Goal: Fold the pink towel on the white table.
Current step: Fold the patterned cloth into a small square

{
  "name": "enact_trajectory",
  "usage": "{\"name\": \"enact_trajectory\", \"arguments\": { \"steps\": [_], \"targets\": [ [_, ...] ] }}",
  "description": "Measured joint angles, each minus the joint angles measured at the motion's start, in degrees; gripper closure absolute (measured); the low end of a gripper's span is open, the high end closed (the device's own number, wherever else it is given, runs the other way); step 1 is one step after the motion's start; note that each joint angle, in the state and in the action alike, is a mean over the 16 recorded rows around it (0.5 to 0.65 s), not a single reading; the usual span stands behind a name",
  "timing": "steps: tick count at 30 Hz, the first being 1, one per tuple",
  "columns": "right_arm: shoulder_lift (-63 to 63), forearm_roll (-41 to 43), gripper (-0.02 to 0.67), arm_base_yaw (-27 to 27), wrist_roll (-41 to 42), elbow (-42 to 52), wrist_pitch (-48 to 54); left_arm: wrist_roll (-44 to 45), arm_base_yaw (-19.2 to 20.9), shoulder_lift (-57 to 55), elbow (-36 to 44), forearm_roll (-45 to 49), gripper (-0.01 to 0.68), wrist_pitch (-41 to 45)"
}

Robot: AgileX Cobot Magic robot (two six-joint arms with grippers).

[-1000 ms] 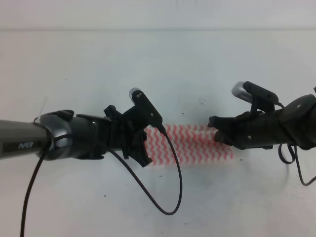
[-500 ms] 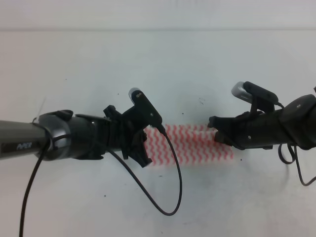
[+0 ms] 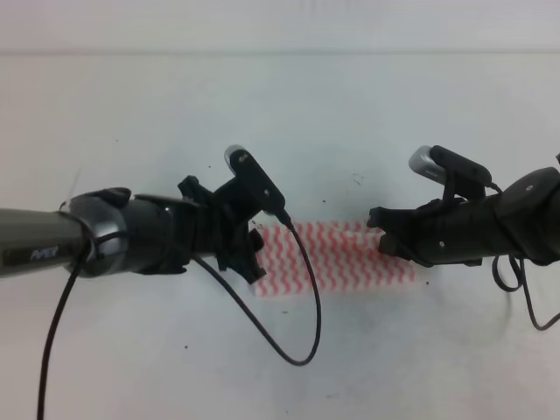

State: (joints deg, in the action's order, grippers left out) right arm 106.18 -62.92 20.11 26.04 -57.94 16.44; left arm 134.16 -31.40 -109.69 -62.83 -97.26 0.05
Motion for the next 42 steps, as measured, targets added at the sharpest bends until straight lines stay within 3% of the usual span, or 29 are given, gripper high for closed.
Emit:
{"name": "enact_trajectory", "arguments": {
  "steps": [4, 9, 18, 24, 42],
  "targets": [
    [0.0, 0.0, 0.666, 0.0, 0.0, 0.0, 0.1, -1.6, 0.0, 0.4, -1.4, -0.3, 0.355, -1.4],
    [0.0, 0.0, 0.666, 0.0, 0.0, 0.0, 0.1, -4.9, 0.0, 0.9, -2.6, 0.3, 0.416, 0.5],
    [0.0, 0.0, 0.666, 0.0, 0.0, 0.0, 0.2, -8.8, -0.6, 0.9, -2.3, 0.9, 0.577, 16.4],
    [-0.1, -0.1, 0.666, 0.0, 0.0, 0.0, 0.2, -7.6, -1.1, -1.0, -1.9, 1.0, 0.644, 26.3],
    [-0.1, -0.3, 0.666, 0.0, 0.0, 0.0, 0.2, -6.2, -1.2, -8.7, -6.8, 0.9, 0.677, 28.9]
  ]
}}
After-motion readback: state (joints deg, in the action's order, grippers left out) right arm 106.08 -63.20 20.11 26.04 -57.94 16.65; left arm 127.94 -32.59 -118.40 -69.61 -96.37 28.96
